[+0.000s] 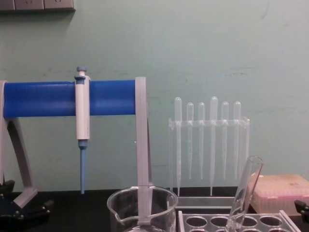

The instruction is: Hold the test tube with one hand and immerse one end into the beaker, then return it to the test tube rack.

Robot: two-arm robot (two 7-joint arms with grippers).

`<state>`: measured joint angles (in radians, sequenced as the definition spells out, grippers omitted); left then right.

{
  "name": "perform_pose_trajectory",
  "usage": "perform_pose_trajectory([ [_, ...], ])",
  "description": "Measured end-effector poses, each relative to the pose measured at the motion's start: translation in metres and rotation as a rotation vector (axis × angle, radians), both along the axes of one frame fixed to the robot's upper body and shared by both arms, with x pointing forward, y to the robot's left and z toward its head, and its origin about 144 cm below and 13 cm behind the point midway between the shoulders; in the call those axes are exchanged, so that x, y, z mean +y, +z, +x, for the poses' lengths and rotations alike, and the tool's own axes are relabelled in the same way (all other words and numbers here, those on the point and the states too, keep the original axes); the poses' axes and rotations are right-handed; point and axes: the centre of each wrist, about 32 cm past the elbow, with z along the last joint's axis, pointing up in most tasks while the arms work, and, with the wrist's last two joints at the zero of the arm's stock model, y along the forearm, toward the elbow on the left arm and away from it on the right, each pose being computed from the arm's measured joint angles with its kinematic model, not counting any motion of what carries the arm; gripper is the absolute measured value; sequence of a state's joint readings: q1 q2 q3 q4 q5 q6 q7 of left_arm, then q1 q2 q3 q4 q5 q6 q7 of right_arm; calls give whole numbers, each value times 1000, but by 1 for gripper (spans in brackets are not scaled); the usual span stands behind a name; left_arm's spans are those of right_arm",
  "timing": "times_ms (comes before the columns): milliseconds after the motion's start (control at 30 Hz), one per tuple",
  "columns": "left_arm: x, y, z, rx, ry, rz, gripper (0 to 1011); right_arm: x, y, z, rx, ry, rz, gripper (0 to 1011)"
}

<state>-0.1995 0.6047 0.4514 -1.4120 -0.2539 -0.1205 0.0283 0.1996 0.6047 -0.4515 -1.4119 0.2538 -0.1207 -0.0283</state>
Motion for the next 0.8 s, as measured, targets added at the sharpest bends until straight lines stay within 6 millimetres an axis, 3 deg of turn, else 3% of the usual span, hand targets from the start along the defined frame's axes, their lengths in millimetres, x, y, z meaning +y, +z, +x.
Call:
perform_pose_trajectory([
  [800,0,0,0,0,0,0,1000,0,0,0,0,0,0,1002],
])
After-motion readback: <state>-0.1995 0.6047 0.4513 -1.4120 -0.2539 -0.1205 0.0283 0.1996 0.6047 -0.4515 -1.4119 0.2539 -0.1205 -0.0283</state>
